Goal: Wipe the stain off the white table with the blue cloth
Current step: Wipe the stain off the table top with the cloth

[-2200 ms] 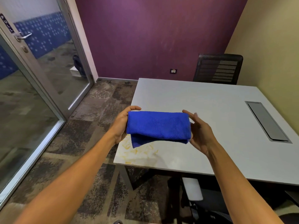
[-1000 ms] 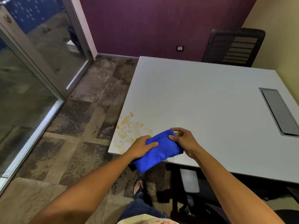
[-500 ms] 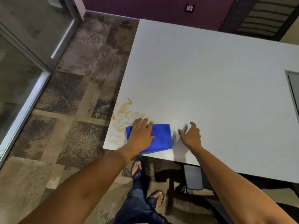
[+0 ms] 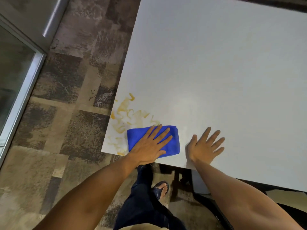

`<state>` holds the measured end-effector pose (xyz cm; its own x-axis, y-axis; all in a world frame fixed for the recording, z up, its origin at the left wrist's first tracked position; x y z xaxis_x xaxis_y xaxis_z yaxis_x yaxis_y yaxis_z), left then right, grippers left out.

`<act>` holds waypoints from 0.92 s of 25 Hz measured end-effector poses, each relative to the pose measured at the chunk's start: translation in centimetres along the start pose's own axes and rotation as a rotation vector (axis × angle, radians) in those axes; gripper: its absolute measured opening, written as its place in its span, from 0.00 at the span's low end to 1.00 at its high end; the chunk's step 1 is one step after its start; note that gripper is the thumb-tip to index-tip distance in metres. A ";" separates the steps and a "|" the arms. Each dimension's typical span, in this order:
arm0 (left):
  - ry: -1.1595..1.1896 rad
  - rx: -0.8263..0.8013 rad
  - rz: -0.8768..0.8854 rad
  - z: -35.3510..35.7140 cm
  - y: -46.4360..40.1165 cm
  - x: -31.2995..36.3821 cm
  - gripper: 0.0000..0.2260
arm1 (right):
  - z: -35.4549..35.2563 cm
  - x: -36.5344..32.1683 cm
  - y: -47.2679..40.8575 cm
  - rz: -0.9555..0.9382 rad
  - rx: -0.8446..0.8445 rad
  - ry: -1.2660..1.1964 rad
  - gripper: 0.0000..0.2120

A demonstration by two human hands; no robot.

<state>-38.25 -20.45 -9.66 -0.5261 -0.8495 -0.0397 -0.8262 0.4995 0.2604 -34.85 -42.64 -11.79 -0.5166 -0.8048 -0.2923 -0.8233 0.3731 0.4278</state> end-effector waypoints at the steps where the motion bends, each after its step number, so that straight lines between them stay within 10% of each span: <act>1: -0.010 -0.006 -0.006 0.4 -0.1 0.1 0.30 | -0.1 -0.1 0.0 0.001 0.019 0.000 0.35; 13: 0.023 0.006 -0.060 0.1 -0.5 -0.2 0.30 | 0.3 0.2 -0.4 -0.007 0.060 0.051 0.35; 23: 0.066 -0.035 -0.600 -0.2 -1.0 -8.5 0.29 | 0.1 0.3 -0.2 0.016 0.063 0.015 0.34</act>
<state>-32.95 -13.76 -9.43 0.0441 -0.9905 -0.1300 -0.9671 -0.0749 0.2430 -34.83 -42.88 -12.03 -0.5266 -0.8051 -0.2730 -0.8284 0.4138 0.3776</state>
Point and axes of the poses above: each hand's wrist, its own y-axis away from the middle knuckle, its own z-axis out of the palm, x = y × z, the point moved 10 cm from there along -y, towards the middle knuckle, and after that the axes turned 13 degrees about -y, right-handed, at the moved point
